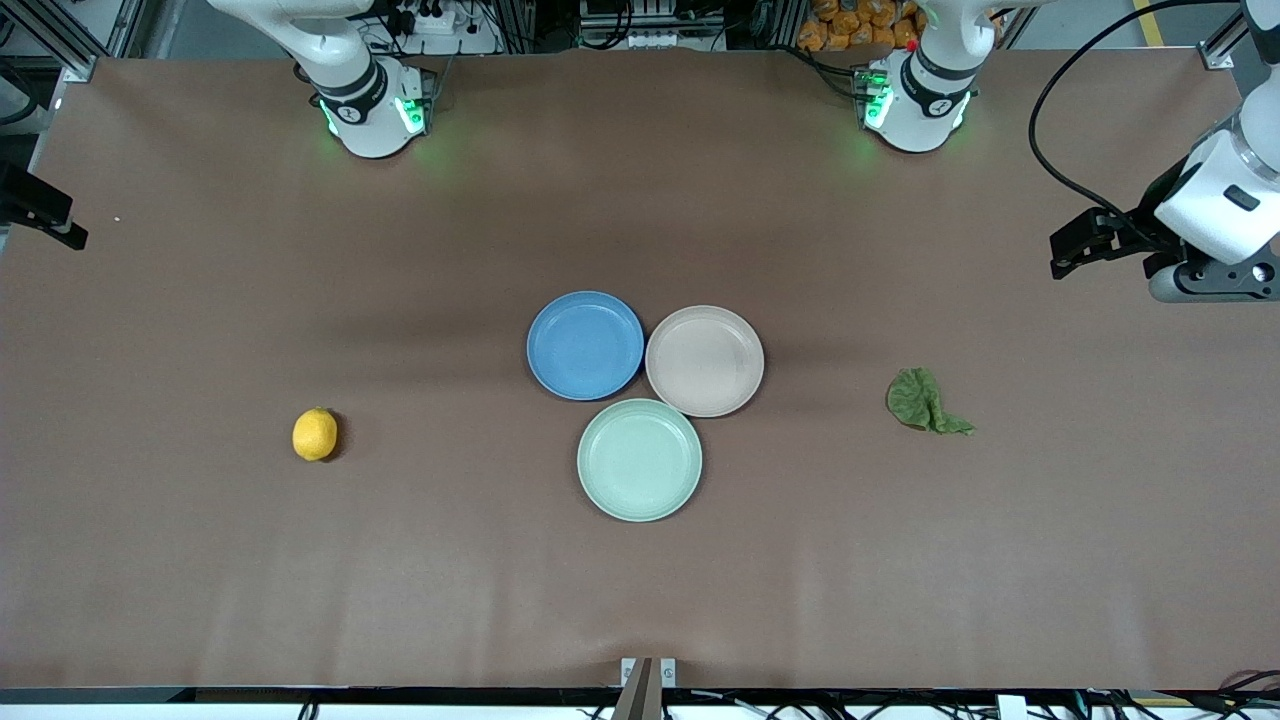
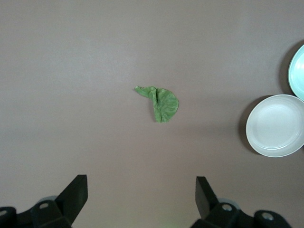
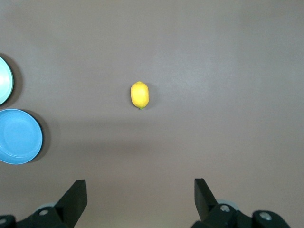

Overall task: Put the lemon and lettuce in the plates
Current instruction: 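Reach the left gripper down to the green lettuce leaf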

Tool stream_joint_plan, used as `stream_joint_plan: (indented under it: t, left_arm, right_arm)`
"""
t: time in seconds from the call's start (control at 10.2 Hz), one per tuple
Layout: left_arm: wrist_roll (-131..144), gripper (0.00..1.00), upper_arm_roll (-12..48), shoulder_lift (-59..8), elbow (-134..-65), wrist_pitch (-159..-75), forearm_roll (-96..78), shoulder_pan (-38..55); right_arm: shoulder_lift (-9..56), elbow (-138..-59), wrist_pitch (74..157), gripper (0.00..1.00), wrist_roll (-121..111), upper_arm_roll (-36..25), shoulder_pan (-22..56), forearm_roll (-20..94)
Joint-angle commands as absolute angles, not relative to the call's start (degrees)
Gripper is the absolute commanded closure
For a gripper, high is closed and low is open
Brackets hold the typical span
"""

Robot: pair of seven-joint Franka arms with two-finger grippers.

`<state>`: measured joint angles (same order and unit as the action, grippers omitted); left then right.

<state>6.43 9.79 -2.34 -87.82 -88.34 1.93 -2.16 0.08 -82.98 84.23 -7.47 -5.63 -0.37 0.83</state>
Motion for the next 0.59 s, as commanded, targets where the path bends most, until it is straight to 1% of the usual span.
stream_joint_plan:
  t: [0.0, 0.2, 0.39, 0.49]
  left_arm:
    - [4.9, 0.00, 9.9, -2.4, -87.5, -87.5, 2.6, -2.6]
    - [3.2, 0.00, 9.9, -3.8, -87.4, -87.5, 2.5, -4.0]
    - [2.5, 0.00, 10.3, -5.5, -90.6, -88.0, 2.5, -3.7]
    - [2.5, 0.00, 10.4, -7.7, -90.8, -88.4, 2.5, -4.1]
  right_arm:
    - [0.3, -82.4, 83.8, 0.00, -7.3, -5.0, -1.4, 1.2]
    - [0.4, -82.4, 83.8, 0.00, -7.3, -5.0, -1.4, 1.2]
    - [0.4, -82.4, 83.8, 0.00, -7.4, -5.1, -1.4, 1.2]
    - [0.4, -82.4, 83.8, 0.00, -7.4, -5.1, -1.4, 1.2]
